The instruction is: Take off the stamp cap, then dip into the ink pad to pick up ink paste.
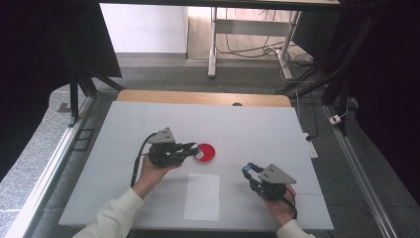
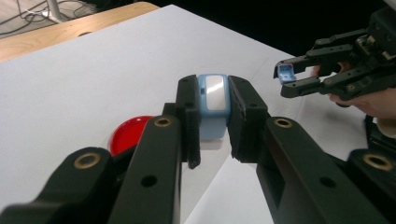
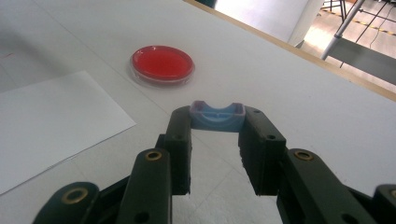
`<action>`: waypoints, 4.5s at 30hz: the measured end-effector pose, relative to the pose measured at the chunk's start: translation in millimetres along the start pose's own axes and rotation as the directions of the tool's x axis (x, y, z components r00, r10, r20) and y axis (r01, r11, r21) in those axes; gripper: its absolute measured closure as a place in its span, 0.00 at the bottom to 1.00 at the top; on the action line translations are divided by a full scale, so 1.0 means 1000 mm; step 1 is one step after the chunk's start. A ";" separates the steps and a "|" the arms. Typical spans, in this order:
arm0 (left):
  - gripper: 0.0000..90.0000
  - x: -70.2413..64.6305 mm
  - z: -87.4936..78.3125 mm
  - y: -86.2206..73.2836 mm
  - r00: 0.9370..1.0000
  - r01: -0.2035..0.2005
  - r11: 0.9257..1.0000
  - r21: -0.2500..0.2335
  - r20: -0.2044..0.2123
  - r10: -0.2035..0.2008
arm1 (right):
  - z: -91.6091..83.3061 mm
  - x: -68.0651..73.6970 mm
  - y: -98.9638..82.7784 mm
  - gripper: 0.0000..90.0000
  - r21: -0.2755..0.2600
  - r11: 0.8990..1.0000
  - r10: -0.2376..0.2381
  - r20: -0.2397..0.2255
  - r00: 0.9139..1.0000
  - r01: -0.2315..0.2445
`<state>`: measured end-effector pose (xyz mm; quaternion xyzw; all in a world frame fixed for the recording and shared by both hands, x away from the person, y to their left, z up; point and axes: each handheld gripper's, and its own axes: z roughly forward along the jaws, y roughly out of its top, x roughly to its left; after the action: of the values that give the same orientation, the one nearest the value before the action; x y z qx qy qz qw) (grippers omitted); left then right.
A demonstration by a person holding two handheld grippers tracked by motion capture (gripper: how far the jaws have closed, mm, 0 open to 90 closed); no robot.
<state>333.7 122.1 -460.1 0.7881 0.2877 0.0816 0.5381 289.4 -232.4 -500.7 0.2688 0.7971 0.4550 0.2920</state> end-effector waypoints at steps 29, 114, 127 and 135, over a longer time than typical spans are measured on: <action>0.84 0.008 0.014 0.006 1.000 0.001 1.000 0.014 -0.016 -0.001 | 0.003 -0.005 -0.001 0.72 0.030 0.999 0.027 0.026 0.999 -0.028; 0.84 0.035 0.083 -0.005 0.994 -0.020 0.962 0.272 -0.097 0.048 | 0.004 -0.004 0.000 0.72 0.033 0.999 0.034 0.019 0.999 -0.035; 0.84 0.034 0.081 -0.005 0.994 -0.022 0.965 0.260 -0.099 0.049 | 0.004 -0.004 0.000 0.72 0.033 0.999 0.030 0.019 0.999 -0.031; 0.84 0.032 0.078 -0.002 0.991 -0.044 0.967 0.251 -0.109 0.073 | 0.004 -0.004 0.000 0.72 0.030 0.999 0.031 0.017 0.999 -0.031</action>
<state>393.1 76.9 -499.9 0.8511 0.3035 0.1071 0.4148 295.0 -233.4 -501.4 0.2892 0.7974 0.4450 0.2871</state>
